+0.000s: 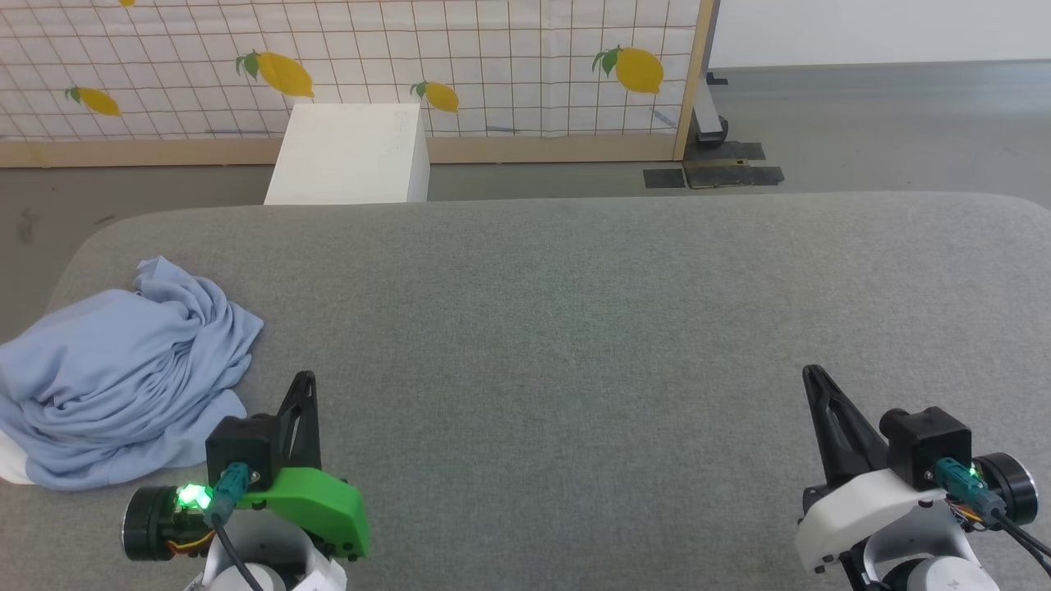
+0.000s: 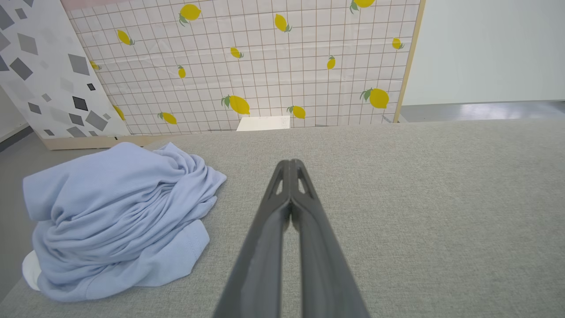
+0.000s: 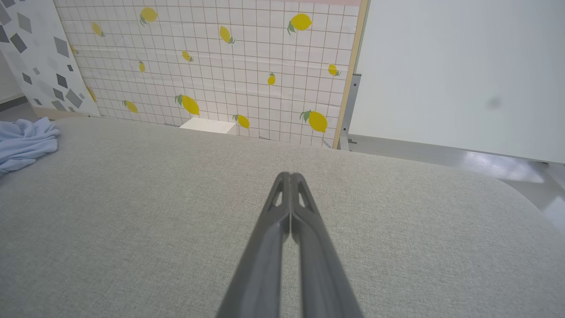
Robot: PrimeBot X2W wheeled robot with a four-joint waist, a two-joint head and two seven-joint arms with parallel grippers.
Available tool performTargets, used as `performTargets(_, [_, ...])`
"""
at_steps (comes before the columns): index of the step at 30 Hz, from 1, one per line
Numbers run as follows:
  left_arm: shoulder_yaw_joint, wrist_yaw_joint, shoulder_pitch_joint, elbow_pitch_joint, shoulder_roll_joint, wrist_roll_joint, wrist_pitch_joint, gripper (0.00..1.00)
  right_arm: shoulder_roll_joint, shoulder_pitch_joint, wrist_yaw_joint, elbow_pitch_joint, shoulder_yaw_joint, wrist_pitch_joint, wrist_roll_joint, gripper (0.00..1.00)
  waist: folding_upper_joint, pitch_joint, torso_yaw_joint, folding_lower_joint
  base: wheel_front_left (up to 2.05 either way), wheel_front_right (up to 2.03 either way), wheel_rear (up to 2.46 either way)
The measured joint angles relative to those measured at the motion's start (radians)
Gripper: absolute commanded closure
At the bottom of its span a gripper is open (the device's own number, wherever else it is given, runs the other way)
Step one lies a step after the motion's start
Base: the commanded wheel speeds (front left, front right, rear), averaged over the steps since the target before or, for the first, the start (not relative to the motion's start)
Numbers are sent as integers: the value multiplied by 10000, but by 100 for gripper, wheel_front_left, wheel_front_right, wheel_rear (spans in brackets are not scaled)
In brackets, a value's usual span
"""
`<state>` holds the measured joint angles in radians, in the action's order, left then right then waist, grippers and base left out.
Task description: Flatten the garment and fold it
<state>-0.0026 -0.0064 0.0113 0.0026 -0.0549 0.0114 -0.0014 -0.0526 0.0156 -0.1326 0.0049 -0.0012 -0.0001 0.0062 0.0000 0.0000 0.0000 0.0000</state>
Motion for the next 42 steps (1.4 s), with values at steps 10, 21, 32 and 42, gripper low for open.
performTargets(10, [-4, 0, 0, 0, 0, -2, 0, 100, 0, 0, 0, 0, -2, 0, 0, 100, 0, 0, 0, 0, 0, 0, 0])
performTargets(21, [-2, 0, 0, 0, 0, -2, 0, 100, 0, 0, 0, 0, -2, 0, 0, 100, 0, 0, 0, 0, 0, 0, 0])
performTargets(32, [0, 0, 0, 0, 0, -2, 0, 100, 0, 0, 0, 0, 0, 0, 0, 100, 0, 0, 0, 0, 0, 0, 0])
performTargets(42, [0, 0, 0, 0, 0, -2, 0, 100, 0, 0, 0, 0, 0, 0, 0, 100, 0, 0, 0, 0, 0, 0, 0])
